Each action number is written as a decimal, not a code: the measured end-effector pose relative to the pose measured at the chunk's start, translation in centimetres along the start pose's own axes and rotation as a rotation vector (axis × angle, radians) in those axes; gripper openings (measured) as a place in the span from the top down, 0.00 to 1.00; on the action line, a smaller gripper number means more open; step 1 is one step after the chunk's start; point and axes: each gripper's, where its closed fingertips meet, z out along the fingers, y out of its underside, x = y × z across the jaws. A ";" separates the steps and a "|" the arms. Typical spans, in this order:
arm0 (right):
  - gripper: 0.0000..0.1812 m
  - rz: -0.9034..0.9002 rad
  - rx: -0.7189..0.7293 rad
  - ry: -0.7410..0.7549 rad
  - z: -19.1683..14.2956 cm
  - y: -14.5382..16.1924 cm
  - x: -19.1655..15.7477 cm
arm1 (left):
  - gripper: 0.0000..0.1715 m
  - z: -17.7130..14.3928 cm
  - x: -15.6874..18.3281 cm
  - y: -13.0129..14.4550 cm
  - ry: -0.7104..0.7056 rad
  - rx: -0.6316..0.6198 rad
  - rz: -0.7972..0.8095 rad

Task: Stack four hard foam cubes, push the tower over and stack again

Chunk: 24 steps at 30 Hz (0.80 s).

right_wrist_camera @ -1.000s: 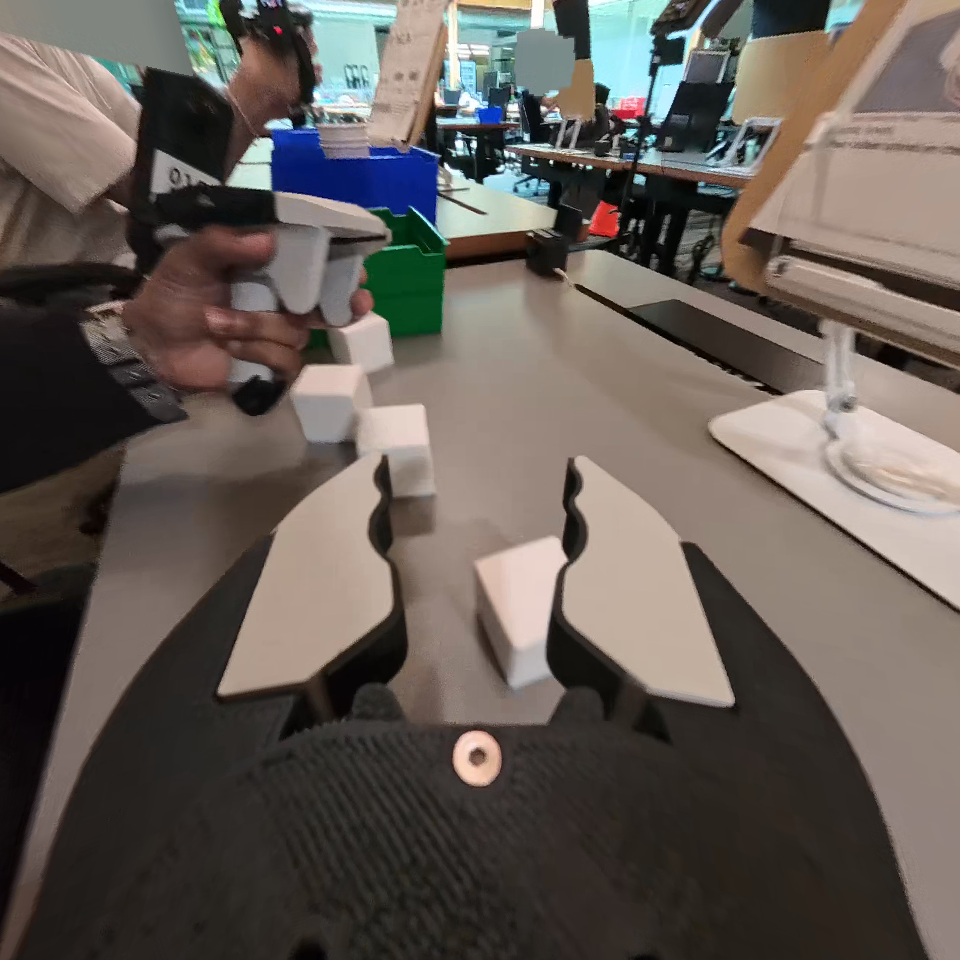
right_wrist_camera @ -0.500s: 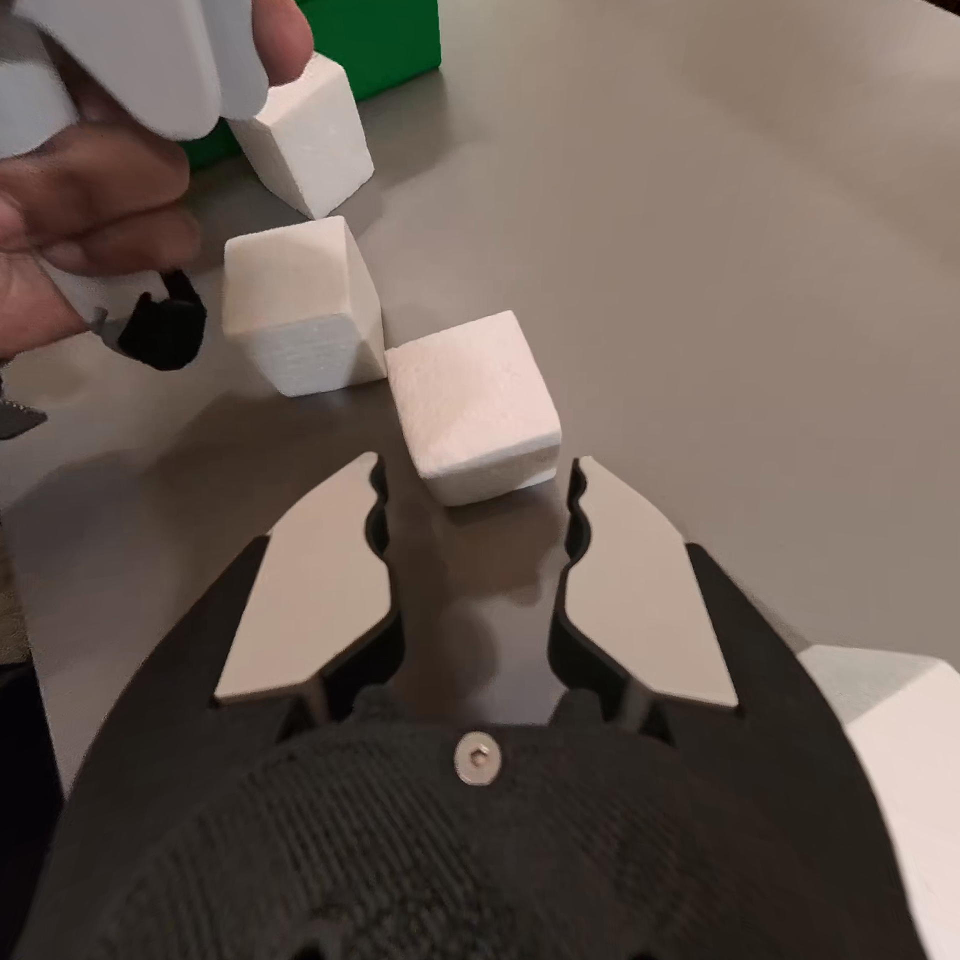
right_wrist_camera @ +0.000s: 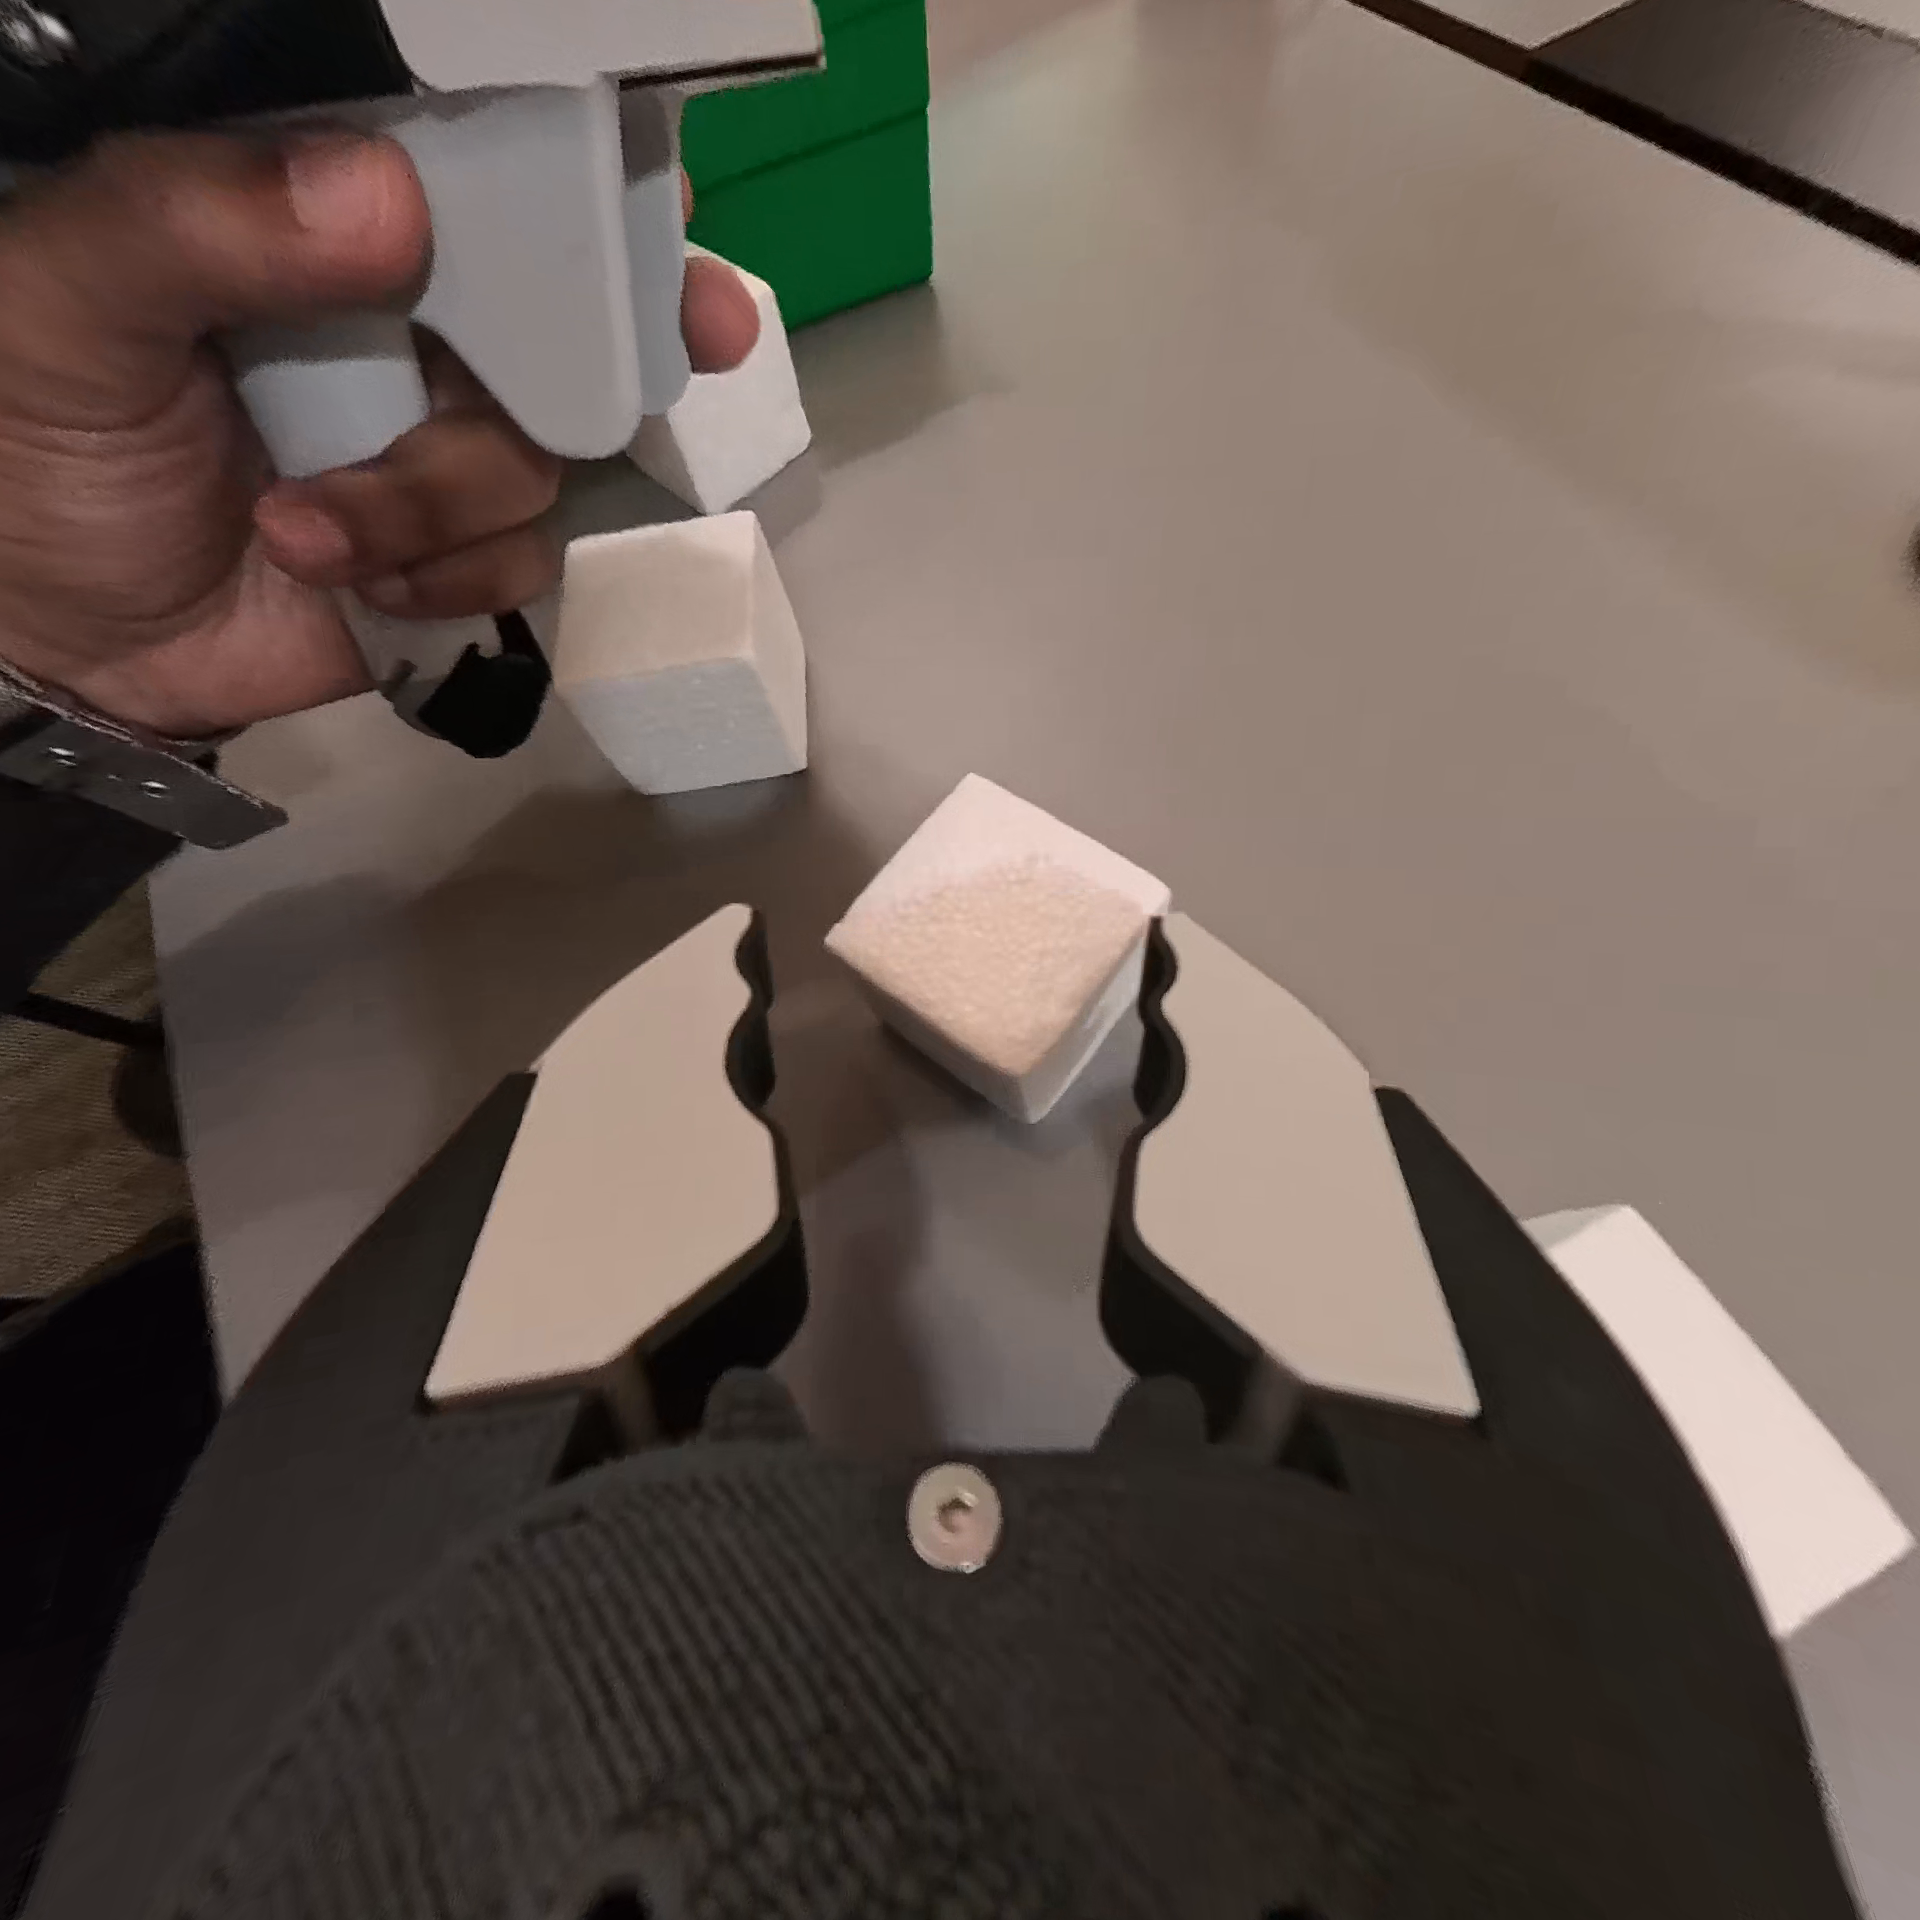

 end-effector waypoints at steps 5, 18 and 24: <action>0.63 -0.044 -0.101 0.074 0.8 1.9 0.3 | 1.00 0.1 0.1 0.2 0.003 -0.009 0.001; 0.56 -0.060 -0.039 0.061 0.9 1.4 -1.4 | 1.00 0.1 -0.4 0.3 -0.016 -0.012 -0.017; 0.69 -0.121 -0.071 0.071 2.1 2.4 -1.9 | 1.00 0.2 -0.4 0.5 -0.014 -0.022 -0.023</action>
